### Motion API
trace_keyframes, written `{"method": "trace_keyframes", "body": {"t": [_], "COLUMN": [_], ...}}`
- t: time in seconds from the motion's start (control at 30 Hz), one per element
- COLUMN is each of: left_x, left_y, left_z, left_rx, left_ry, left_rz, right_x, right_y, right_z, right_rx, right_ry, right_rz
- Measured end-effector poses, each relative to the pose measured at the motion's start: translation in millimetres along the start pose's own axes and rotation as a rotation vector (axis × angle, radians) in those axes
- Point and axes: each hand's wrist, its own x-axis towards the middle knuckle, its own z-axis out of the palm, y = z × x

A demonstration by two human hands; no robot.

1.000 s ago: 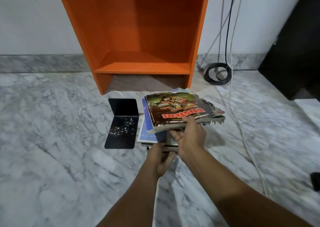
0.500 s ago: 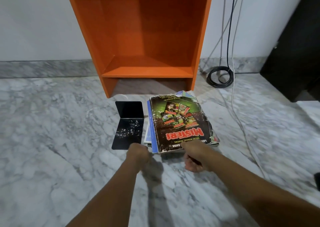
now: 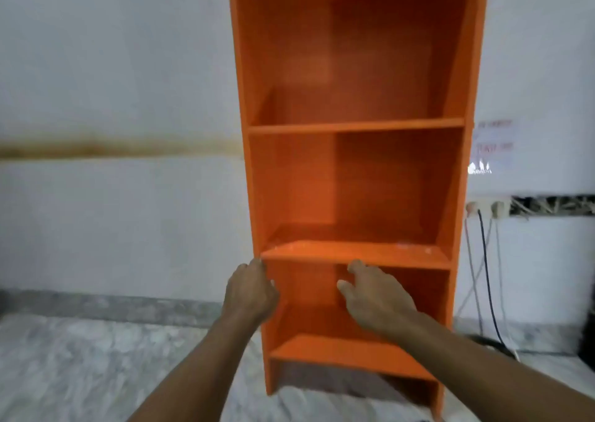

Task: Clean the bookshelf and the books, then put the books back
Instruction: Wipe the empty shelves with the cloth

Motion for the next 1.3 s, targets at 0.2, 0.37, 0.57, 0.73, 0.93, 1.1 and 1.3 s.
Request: {"method": "trace_keyframes", "body": {"t": [0.2, 0.37, 0.57, 0.73, 0.93, 1.1, 1.3], "left_x": [134, 239, 328, 376, 430, 480, 554], "left_y": [70, 133, 201, 230, 247, 250, 246], "left_z": [-242, -476, -693, -753, -748, -736, -715], "left_rx": [-0.003, -0.011, -0.015, -0.025, -0.073, -0.06, -0.033], "left_ry": [0.088, 0.192, 0.324, 0.35, 0.338, 0.34, 0.321], "left_rz": [-0.035, -0.035, -0.024, 0.023, 0.025, 0.046, 0.12], "right_x": [90, 164, 226, 268, 322, 373, 432], "right_y": [-184, -348, -493, -529, -527, -543, -561], "right_z": [-192, -386, -561, -611, -627, -634, -623], "right_rx": [-0.006, 0.047, 0.178, 0.143, 0.027, -0.028, -0.056], "right_ry": [0.011, 0.09, 0.206, 0.242, 0.264, 0.283, 0.339], "right_rz": [-0.205, -0.326, -0.333, -0.298, -0.268, -0.298, -0.207]}}
